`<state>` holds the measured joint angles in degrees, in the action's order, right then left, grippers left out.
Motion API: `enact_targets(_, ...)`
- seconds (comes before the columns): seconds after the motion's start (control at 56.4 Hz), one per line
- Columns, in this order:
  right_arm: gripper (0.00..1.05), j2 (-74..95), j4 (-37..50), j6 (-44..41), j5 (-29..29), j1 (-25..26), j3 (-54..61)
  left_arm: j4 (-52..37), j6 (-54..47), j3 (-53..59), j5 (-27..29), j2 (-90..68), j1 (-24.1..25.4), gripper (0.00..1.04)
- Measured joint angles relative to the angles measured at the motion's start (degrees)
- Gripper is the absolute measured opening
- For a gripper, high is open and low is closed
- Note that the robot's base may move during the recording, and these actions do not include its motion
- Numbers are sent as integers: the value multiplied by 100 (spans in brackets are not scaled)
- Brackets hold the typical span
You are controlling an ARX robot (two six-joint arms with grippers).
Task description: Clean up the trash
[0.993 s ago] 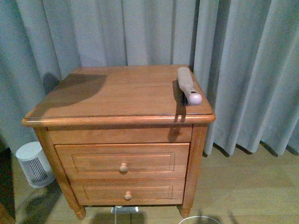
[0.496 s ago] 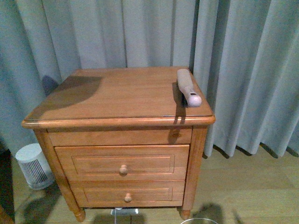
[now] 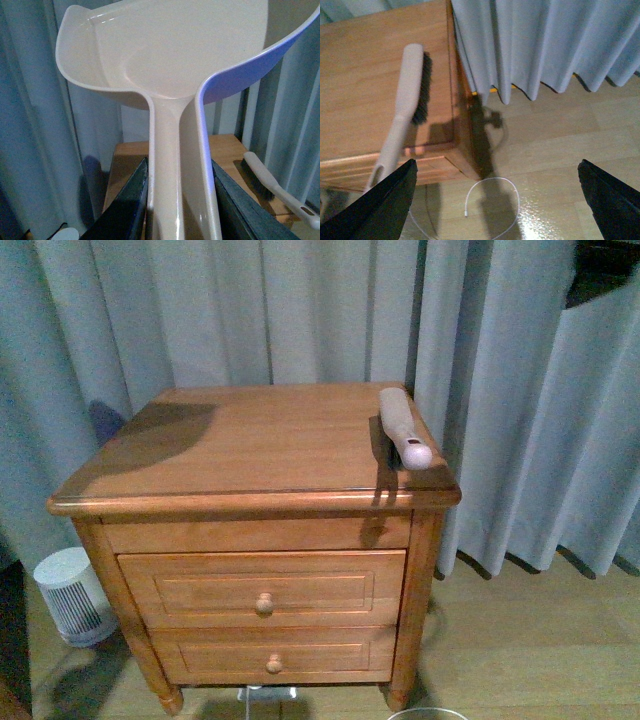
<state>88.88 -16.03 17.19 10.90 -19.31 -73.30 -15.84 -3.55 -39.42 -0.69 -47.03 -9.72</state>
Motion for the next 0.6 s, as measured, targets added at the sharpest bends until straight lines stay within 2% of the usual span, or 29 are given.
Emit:
enact_targets(0.124, 97, 1034, -459, 293, 240, -507, -1130, 0, 0, 0, -2, 0, -2, 29)
enact_targets(0.266, 97, 1910, -929, 584, 525, -925, -1886, 0, 0, 0, 0, 0, 0, 29)
enact_targets(0.603, 97, 3121, -1421, 973, 826, -1119, -2800, 0, 0, 0, 0, 0, -2, 29)
